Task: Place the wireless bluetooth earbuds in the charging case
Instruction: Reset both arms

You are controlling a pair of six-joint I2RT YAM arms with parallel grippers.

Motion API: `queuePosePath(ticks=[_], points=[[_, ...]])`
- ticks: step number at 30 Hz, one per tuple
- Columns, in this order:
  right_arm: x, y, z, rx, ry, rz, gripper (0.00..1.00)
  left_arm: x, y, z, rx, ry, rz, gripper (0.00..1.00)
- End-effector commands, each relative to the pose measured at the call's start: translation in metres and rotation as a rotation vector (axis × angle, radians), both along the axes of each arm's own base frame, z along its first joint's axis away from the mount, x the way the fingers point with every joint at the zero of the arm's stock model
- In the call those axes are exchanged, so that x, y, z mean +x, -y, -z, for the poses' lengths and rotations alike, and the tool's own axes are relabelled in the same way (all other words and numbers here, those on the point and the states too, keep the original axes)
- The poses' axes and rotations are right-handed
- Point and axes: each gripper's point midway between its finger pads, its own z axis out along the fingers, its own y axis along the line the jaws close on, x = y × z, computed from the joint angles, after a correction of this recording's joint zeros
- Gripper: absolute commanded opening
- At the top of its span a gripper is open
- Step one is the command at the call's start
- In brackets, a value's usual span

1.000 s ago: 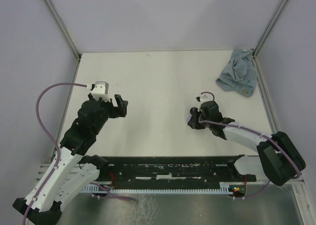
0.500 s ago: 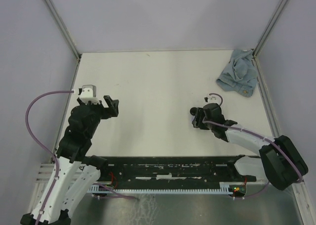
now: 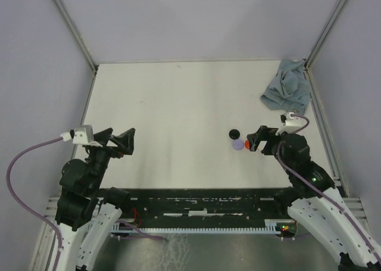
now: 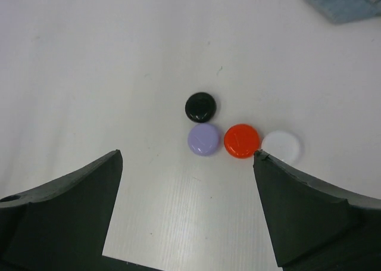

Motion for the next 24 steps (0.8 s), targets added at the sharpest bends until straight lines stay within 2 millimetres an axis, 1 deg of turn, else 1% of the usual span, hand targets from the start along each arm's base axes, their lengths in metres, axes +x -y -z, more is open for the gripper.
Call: queuePosePath(ticks=[1, 5, 8, 10, 13, 16, 20, 24], points=[[-0.027, 0.039, -0.044, -0.078, 0.093, 0.063, 0.99, -0.020, -0.007, -0.015, -0.089, 0.076, -0.015, 0.99], [-0.046, 0.060, -0.062, -0.076, 0.165, 0.106, 0.99, -0.032, -0.015, -0.019, -0.131, 0.127, -0.037, 0.99], [-0.058, 0.071, -0.069, -0.066, 0.214, 0.124, 0.99, -0.038, -0.022, -0.019, -0.160, 0.143, -0.066, 0.99], [-0.065, 0.079, -0.074, -0.050, 0.249, 0.148, 0.99, -0.040, -0.026, -0.016, -0.166, 0.146, -0.084, 0.99], [-0.072, 0.085, -0.081, -0.013, 0.294, 0.170, 0.99, -0.040, -0.032, -0.010, -0.167, 0.129, -0.116, 0.99], [-0.075, 0.092, -0.082, -0.011, 0.315, 0.199, 0.99, -0.039, -0.034, -0.003, -0.166, 0.105, -0.130, 0.99], [-0.075, 0.094, -0.082, -0.017, 0.312, 0.209, 0.99, -0.036, -0.033, 0.006, -0.160, 0.080, -0.135, 0.99], [-0.072, 0.093, -0.078, -0.026, 0.290, 0.216, 0.99, -0.034, -0.036, 0.008, -0.165, 0.075, -0.153, 0.99]])
